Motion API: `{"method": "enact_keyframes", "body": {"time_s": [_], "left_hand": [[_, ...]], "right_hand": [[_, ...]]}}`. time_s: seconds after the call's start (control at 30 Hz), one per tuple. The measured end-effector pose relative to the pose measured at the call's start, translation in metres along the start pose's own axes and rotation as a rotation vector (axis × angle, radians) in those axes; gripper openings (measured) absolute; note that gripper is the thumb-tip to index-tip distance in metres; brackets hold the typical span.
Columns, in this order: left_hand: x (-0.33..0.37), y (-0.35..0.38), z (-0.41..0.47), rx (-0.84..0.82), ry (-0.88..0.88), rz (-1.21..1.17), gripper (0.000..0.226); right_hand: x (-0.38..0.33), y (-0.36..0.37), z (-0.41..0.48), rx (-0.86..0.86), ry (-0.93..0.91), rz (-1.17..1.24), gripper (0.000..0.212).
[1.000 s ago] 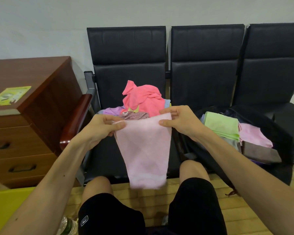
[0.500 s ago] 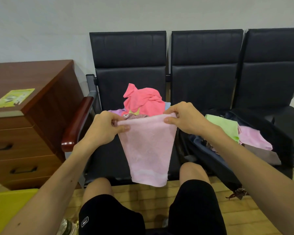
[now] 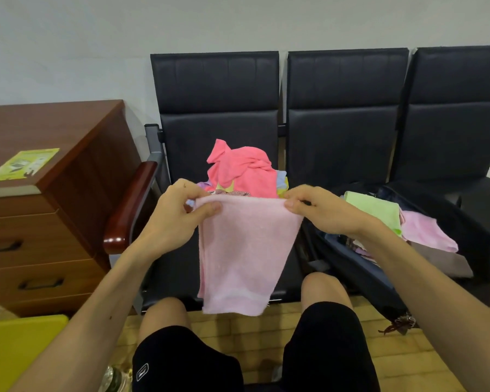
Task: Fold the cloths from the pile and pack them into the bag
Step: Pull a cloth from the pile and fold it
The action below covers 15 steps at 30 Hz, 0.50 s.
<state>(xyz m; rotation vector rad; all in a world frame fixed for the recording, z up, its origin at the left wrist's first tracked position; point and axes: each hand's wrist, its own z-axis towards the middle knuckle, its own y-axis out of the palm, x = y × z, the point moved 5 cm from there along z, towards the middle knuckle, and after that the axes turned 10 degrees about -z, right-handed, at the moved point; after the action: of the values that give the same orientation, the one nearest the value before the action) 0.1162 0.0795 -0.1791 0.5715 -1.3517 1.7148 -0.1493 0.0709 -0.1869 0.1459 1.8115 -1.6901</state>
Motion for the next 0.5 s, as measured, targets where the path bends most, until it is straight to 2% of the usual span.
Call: {"method": "enact_keyframes", "body": {"time_s": [0.1, 0.17, 0.23, 0.27, 0.33, 0.4, 0.47, 0.5], "left_hand": [[0.010, 0.009, -0.010, 0.024, 0.059, -0.220, 0.026], [0.017, 0.016, -0.014, 0.093, 0.099, -0.309, 0.019], [0.022, 0.022, -0.012, 0.199, 0.137, -0.342, 0.015], [0.024, 0.023, -0.009, 0.260, 0.151, -0.352, 0.012], [0.025, 0.022, -0.003, 0.357, 0.157, -0.358, 0.012], [0.015, 0.023, 0.007, 0.379, 0.119, -0.336, 0.016], [-0.007, 0.018, 0.015, 0.403, 0.028, -0.266, 0.016], [-0.020, 0.013, 0.016, 0.422, -0.028, -0.217, 0.014]], "right_hand": [[0.008, 0.015, -0.013, -0.184, 0.086, 0.469, 0.033], [0.007, 0.018, -0.016, -0.128, 0.122, 0.857, 0.028], [0.000, 0.031, -0.019, -0.026, 0.203, 1.259, 0.038], [-0.004, 0.046, -0.024, -0.022, 0.247, 1.366, 0.039], [-0.015, 0.093, -0.040, -0.143, 0.301, 1.306, 0.026], [-0.031, 0.130, -0.059, -0.320, 0.275, 1.112, 0.035], [-0.029, 0.143, -0.063, -0.302, 0.270, 1.114, 0.042], [-0.026, 0.141, -0.061, -0.250, 0.283, 1.175, 0.037]]}}
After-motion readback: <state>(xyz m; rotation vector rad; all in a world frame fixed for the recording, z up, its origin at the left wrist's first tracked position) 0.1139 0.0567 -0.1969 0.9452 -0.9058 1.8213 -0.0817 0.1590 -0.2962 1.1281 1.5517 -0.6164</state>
